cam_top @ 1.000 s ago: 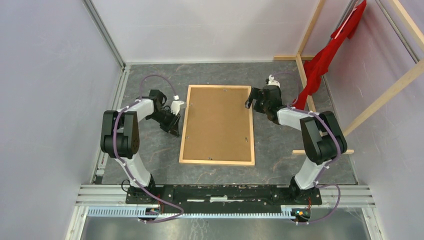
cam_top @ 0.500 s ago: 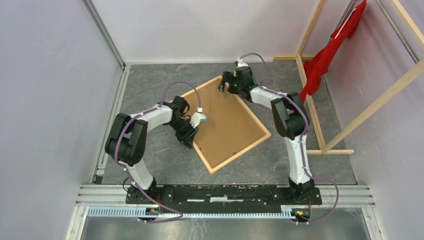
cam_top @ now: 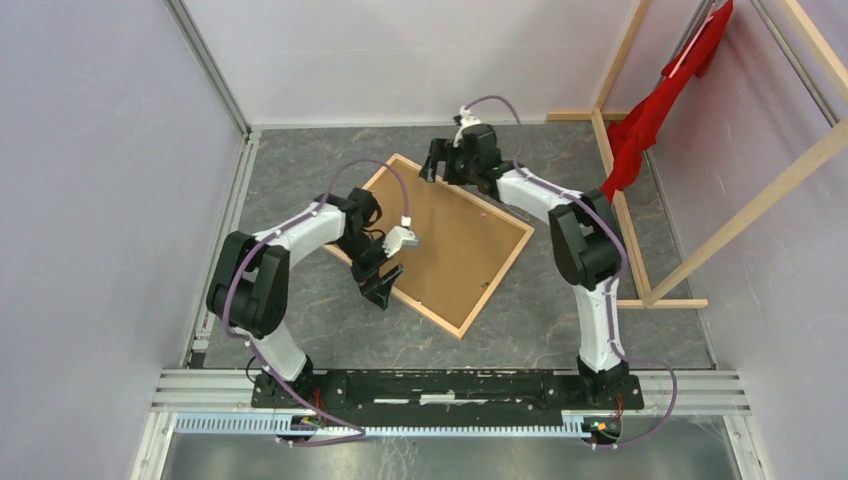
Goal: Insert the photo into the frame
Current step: Adjust the photo frame at the center of the board.
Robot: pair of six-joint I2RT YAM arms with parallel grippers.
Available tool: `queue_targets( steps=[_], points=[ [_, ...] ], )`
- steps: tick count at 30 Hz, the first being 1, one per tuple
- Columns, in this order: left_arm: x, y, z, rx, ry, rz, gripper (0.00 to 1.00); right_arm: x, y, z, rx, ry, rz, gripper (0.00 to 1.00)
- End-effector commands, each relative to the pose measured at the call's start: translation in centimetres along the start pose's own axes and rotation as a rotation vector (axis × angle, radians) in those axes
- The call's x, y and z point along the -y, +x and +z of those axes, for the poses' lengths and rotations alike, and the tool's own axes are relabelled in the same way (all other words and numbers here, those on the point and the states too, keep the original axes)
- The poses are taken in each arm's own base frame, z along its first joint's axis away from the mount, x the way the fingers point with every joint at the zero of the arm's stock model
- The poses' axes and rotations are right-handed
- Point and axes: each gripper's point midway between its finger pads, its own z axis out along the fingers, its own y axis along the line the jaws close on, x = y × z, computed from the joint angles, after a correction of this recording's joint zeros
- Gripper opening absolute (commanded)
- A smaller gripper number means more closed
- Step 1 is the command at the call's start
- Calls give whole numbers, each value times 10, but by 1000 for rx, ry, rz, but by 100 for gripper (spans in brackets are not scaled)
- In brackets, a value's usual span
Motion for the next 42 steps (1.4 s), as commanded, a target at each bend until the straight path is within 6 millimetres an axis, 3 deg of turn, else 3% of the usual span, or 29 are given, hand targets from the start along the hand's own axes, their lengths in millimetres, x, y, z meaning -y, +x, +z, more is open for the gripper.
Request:
queue_targets(
  steps=[1, 5, 8, 10, 13, 16, 22, 25, 33, 37, 42],
  points=[
    [-17, -21, -53, 77, -94, 118, 100, 21, -57, -60, 118, 83, -4, 98],
    [-92, -36, -117, 219, -294, -37, 96, 40, -27, -119, 109, 199, -1, 98],
    [-166, -41, -163, 333, -453, -225, 82, 54, 5, -163, 89, 270, 27, 98],
    [-212, -33, -189, 399, -536, -355, 71, 59, 26, -189, 70, 291, 44, 98],
    [-265, -17, -210, 441, -654, -474, 62, 64, 52, -220, 58, 306, 69, 98],
    [-289, -7, -198, 449, -652, -528, 55, 71, 83, -237, 14, 304, 116, 98],
    [-280, 3, -145, 414, -513, -558, 50, 88, 146, -247, -68, 280, 205, 98],
    [-267, 8, -129, 399, -455, -539, 49, 86, 156, -242, -74, 229, 238, 98],
    [-231, 33, -94, 277, -373, -484, 36, 99, 130, -221, -60, 220, 266, 96],
    [-195, 47, -75, 231, -306, -442, 33, 112, 112, -209, -64, 241, 260, 95],
    [-136, 64, -60, 118, -226, -305, 32, 129, 94, -195, -75, 271, 259, 95]
  ],
)
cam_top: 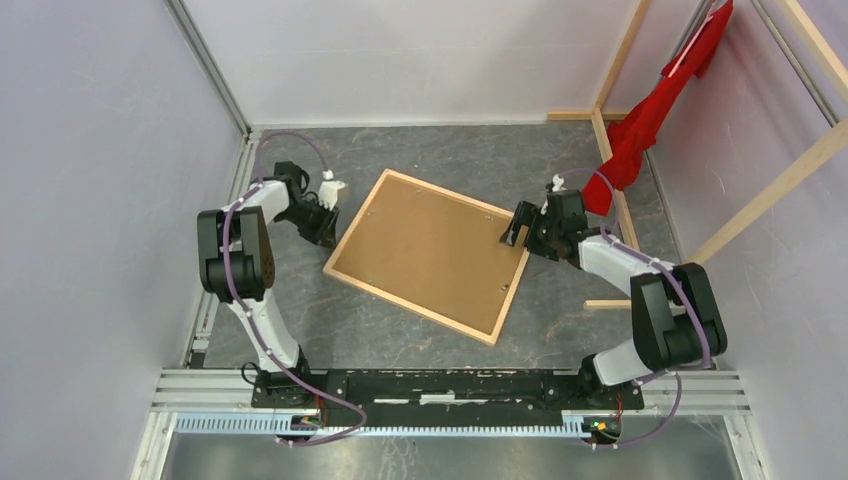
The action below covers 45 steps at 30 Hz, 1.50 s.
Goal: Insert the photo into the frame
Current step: Adjust the photo frame at the center of the board, then install the photo frame at the center of the board.
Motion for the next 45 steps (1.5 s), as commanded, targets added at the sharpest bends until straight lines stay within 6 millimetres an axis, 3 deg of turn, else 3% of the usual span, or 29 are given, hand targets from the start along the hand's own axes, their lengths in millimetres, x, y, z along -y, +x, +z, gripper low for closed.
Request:
queue_targets(
  steps=[1, 4, 7, 10, 14, 17, 21, 26, 29, 36, 40, 45],
  points=[
    [61, 57, -7, -180, 143, 158, 32, -9, -36, 9, 45, -27, -34, 95],
    [98, 78, -15, -239, 226, 257, 35, -12, -49, 15, 47, -22, -61, 95],
    [117, 91, -24, -262, 276, 304, 38, -6, -60, 18, 41, 37, -80, 95],
    [110, 85, -30, -240, 250, 285, 43, 6, -77, 7, 97, 132, -97, 95],
    [80, 48, -43, -109, 207, 157, 49, 13, -100, -17, 204, 213, -114, 94],
    [72, 21, -43, -32, 235, 51, 52, 1, -102, -28, 244, 164, -108, 90],
    [87, 0, -30, 47, 369, -80, 55, -56, -78, -24, 249, -52, -110, 88],
    [81, 9, -4, 3, 371, -150, 51, -149, -30, -10, 184, -302, -168, 85],
    [79, 14, 1, -2, 361, -157, 46, -188, -7, 2, 138, -391, -185, 82],
    [80, 22, 12, -15, 379, -180, 33, -260, 34, 36, 29, -524, -202, 68],
    [78, 26, 18, -23, 372, -186, 29, -289, 59, 56, -31, -570, -213, 58],
    [74, 32, 23, -32, 345, -199, 25, -310, 86, 78, -86, -595, -223, 50]
  ],
)
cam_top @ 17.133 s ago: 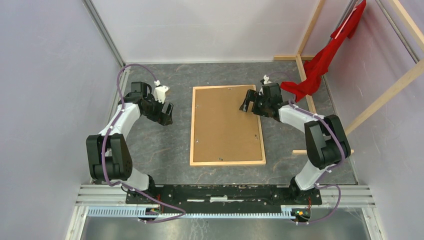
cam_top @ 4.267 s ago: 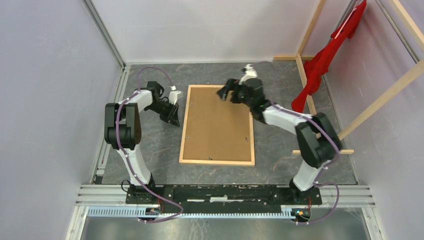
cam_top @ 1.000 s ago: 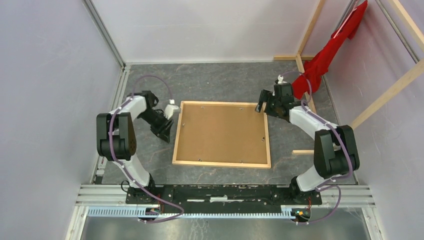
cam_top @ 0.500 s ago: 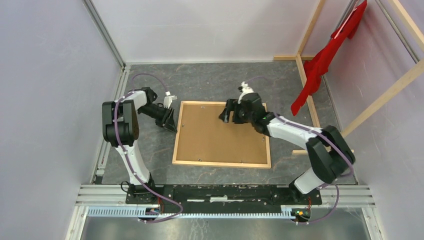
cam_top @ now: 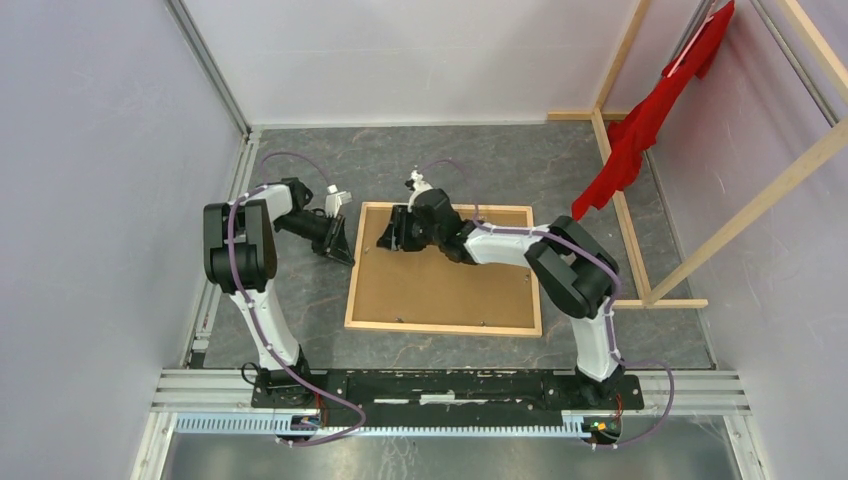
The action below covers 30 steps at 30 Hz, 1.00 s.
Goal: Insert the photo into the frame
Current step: Install the photo frame at the center of the board.
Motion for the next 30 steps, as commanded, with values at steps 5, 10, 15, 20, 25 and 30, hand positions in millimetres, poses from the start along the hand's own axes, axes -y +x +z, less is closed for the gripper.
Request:
queue_targets(
  steps=[5, 10, 15, 20, 25, 30],
  points=[
    [-23, 6, 13, -4, -71, -15, 20, -30, 12, 37, -21, -83, 3, 46],
    [-26, 8, 14, -4, -89, -21, 17, -23, 18, 50, -28, -65, 5, 45],
    [-26, 8, 14, -3, -90, -19, 15, -15, 21, 58, -32, -41, 6, 43],
    [-25, 7, 14, 0, -89, -19, 14, -13, 25, 64, -44, -41, 11, 43],
    [-25, 7, 13, 1, -90, -16, 13, -15, 27, 68, -55, -56, 24, 42],
    [-24, 6, 13, 3, -89, -12, 13, -15, 29, 70, -62, -60, 28, 40]
  ],
)
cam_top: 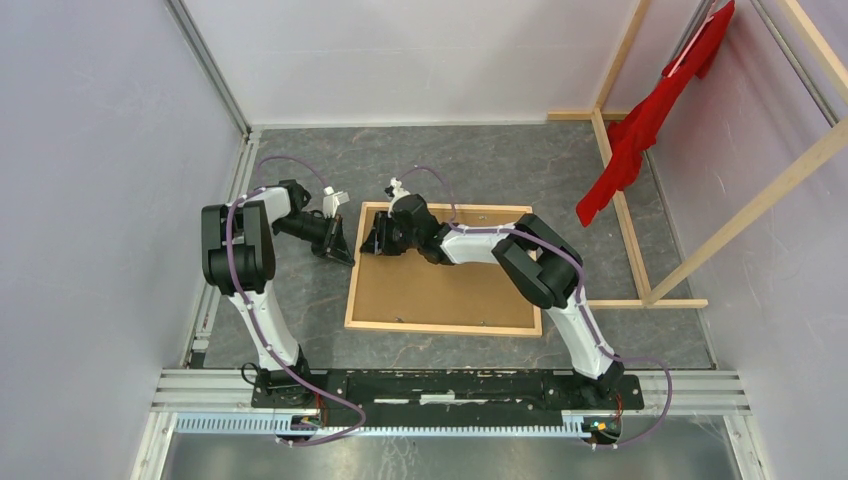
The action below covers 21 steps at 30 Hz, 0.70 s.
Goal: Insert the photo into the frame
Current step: Install the photo frame at the center of the board.
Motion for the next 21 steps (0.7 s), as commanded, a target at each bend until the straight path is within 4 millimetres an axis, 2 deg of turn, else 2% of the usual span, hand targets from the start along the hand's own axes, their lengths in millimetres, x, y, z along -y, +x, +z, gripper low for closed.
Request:
queue_targets(
  steps=[1, 21],
  points=[
    [-27, 3, 12, -22, -98, 66, 13, -1, 0, 8, -3, -11, 7, 39],
    [-27, 4, 11, -25, -102, 74, 12, 1, 0, 17, 0, -15, 39, 33]
  ],
)
